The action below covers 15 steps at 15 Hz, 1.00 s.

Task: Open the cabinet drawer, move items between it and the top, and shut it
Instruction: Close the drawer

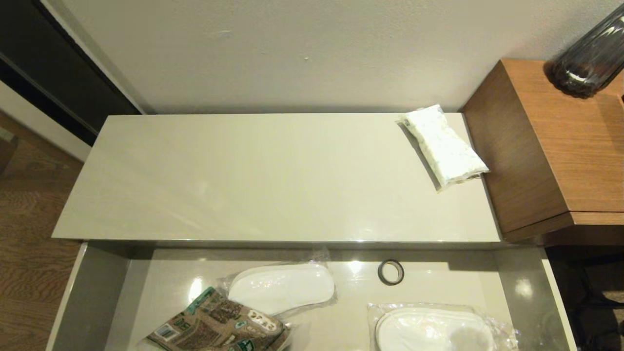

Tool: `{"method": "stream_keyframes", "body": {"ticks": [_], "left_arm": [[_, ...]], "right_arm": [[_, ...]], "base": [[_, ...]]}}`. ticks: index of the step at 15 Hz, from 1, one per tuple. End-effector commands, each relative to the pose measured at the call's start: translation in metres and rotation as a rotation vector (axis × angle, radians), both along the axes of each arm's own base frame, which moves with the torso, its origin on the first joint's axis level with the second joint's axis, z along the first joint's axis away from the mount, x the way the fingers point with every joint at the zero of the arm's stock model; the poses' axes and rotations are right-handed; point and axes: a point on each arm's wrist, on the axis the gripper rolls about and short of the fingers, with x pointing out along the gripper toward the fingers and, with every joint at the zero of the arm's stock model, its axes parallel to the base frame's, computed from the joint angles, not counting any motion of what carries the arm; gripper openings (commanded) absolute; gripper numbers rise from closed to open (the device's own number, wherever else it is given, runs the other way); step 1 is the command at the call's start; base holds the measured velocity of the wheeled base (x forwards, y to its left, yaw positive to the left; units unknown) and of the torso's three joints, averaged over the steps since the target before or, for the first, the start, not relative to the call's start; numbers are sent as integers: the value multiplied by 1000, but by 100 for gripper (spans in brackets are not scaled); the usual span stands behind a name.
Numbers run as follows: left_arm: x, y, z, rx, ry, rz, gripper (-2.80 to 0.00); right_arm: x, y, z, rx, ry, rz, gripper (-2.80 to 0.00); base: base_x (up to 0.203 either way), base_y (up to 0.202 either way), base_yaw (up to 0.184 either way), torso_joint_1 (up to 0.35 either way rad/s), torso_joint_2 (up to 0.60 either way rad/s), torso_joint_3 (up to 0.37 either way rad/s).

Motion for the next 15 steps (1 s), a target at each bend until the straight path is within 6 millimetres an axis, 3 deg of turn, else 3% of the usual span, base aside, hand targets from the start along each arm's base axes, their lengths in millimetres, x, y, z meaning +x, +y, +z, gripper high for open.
{"method": "stream_keyframes", "body": {"ticks": [1,7,15], "left_arm": [[0,0,0,0,2,-1,-280],[0,0,0,0,2,-1,-280],[0,0,0,0,2,-1,-280]], "right_arm": [[10,1,-11,2,113,7,-280],[37,10,-35,9,-98,4,-280],[27,71,-54,-47,38,98,-280]], "base": [[0,0,0,0,0,0],[0,0,0,0,0,0],[0,0,0,0,0,0]]}}
